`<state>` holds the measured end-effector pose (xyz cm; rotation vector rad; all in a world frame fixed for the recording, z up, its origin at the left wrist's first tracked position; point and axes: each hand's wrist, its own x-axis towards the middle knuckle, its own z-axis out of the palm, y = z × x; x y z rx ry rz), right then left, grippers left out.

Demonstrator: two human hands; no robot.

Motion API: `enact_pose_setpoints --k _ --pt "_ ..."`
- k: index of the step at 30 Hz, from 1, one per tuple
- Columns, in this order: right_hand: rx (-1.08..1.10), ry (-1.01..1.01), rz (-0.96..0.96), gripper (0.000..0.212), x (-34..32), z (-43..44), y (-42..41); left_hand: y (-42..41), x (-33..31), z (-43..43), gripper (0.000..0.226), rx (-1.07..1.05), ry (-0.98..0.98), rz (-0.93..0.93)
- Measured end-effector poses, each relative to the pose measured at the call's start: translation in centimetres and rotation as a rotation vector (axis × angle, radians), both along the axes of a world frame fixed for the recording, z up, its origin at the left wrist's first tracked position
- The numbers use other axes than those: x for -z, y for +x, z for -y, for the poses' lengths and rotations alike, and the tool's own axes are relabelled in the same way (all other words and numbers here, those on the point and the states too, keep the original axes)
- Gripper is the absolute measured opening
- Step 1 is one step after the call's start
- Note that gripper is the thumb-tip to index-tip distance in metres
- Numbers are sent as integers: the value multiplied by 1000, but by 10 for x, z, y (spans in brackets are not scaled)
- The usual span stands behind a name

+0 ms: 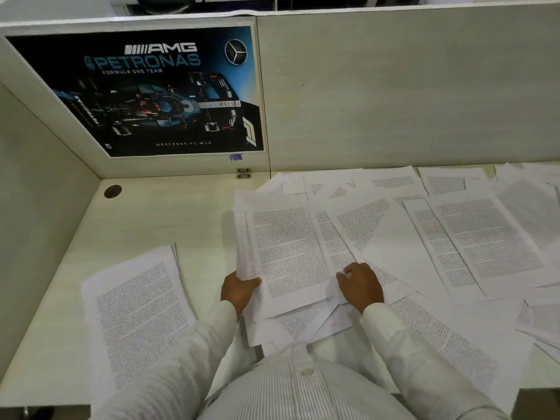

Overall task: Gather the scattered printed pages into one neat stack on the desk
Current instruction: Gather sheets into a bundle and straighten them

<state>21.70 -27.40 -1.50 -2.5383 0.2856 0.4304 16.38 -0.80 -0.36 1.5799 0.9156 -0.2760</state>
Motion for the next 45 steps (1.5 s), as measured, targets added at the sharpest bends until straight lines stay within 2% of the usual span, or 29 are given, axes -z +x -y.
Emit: enact_pose_setpoints --k 4,7,10,12,15,17,20,24,28,32,34,36,39,45 --pt "2 -40 28 28 3 -2 -4 -13 2 -30 52 -130 -12 7" --pt "-15 -56 14 30 -1 -6 -6 -25 4 -54 63 -261 -49 35" --pt "0 10 63 32 -6 -17 -13 -39 6 -74 67 -360 -122 85" --pt "9 133 83 32 -12 -30 -20 -49 5 -79 61 -418 -189 126" --pt "26 502 -96 31 -27 -57 -28 -63 3 -78 53 -482 -297 165" --pt "36 644 -178 28 -33 -73 -32 -70 8 -75 50 -498 -367 179" --pt "-8 587 -50 21 -35 -82 -31 -82 15 -70 48 -487 -471 182" --pt "-141 528 105 14 -49 -79 -33 -90 18 -68 43 -408 -506 158" --pt "-220 556 166 13 -62 -74 -37 -87 13 -71 36 -345 -551 175" --pt "-302 555 162 13 -72 -67 -39 -75 8 -78 52 -327 -620 216" --pt "-345 551 158 22 -77 -65 -39 -70 6 -79 47 -334 -595 227" --pt "-337 554 194 30 -79 -62 -35 -65 7 -79 42 -332 -592 213" --pt "-252 575 281 21 -86 -56 -25 -62 11 -77 44 -350 -618 245" --pt "-109 523 469 23 -121 -41 2 -69 16 -79 38 -302 -557 184"
